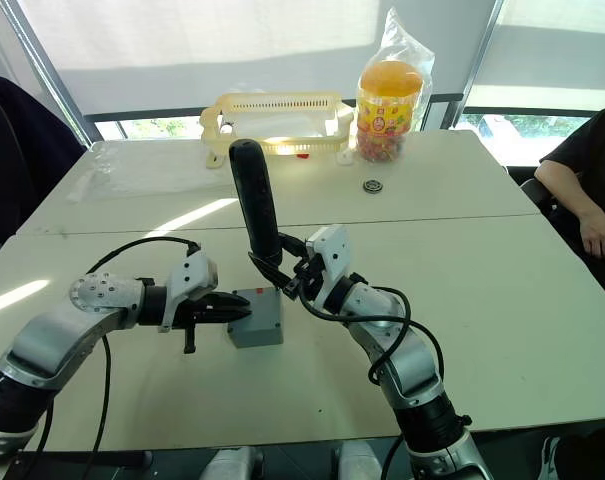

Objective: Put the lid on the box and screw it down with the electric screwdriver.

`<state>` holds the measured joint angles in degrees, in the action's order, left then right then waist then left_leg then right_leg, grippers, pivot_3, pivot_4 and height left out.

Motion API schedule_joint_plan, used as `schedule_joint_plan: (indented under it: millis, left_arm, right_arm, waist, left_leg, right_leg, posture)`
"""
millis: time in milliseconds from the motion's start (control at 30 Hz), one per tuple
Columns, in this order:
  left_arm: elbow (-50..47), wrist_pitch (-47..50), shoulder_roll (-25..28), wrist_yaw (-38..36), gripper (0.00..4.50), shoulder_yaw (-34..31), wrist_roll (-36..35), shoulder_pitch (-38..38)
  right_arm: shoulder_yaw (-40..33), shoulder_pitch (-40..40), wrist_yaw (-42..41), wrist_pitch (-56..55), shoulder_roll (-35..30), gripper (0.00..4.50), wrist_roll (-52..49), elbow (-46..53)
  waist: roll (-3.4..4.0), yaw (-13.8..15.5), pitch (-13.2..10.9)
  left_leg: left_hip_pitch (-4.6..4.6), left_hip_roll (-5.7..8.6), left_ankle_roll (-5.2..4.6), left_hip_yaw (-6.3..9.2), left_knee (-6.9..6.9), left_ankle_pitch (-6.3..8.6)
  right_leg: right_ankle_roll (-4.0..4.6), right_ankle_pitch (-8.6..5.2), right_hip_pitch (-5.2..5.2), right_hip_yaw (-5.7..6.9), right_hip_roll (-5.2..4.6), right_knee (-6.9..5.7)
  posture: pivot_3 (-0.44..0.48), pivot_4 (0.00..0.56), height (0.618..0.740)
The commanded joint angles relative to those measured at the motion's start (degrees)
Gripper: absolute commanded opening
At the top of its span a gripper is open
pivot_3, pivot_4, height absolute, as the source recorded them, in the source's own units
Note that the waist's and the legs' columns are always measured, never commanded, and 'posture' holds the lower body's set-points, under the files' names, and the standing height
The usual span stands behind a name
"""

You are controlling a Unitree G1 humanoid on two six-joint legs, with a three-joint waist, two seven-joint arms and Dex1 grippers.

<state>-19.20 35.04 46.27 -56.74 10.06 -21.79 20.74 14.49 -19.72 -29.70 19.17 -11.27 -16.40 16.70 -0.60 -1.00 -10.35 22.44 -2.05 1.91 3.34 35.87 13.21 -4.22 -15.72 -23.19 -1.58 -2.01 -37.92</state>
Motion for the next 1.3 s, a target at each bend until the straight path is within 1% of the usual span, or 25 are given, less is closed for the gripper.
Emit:
schedule_joint_plan:
  millis: [33,633,833,1033,1300]
  left_arm:
    - [-0.67,0.99,0.1,0.35,0.67,0.54,0.9,-0.76]
    - [-0.8,1.21,0.2,0.43,0.67,0.18,0.93,-0.74]
    - [0.07,1.68,-0.2,0.41,0.67,0.15,0.99,1.01]
    - [-2.8,2.33,0.51,0.54,0.67,-0.46,0.27,-1.96]
    - [-3.02,2.74,0.65,0.36,0.67,-0.5,0.27,-1.92]
  right_arm:
    - [1.98,2.37,-0.85,3.78,-0.77,1.78,0.77,-3.47]
    - [1.73,2.25,-0.35,8.28,0.02,1.78,-0.35,-5.09]
    - [1.4,1.76,-2.38,8.98,-0.33,1.78,-2.07,-5.18]
    - [0.55,2.98,-3.35,7.64,0.2,1.78,-3.69,-5.6]
    - [3.74,2.99,-9.05,3.7,-1.29,1.78,-3.02,-5.94]
  waist:
    - [0.0,0.0,0.1]
    - [-0.05,-0.04,0.59]
    - [-0.05,-0.08,0.6]
    - [-0.05,-0.18,0.61]
    - [-0.07,-0.26,0.75]
  left_leg:
    - [-0.01,0.0,0.0,0.0,-0.01,0.0]
    - [-0.09,0.0,0.0,0.0,-0.2,0.0]
    - [-0.1,0.0,0.0,0.0,-0.23,0.0]
    - [-0.15,-0.01,0.0,0.0,-0.37,0.0]
    - [-0.36,-0.02,0.0,-0.01,-0.64,0.0]
  right_leg:
    - [0.01,-0.01,0.0,0.0,0.0,0.0]
    - [0.09,-0.08,0.0,0.0,0.0,0.05]
    - [0.1,-0.1,0.0,0.0,0.0,0.06]
    - [0.14,-0.16,0.0,-0.01,0.0,0.09]
    - [0.26,-0.26,0.05,-0.02,0.03,0.11]
  posture:
    - [0.0,0.15,0.74]
    - [0.0,0.15,0.74]
    - [0.0,0.15,0.74]
    - [0.0,0.15,0.74]
    - [0.0,0.15,0.74]
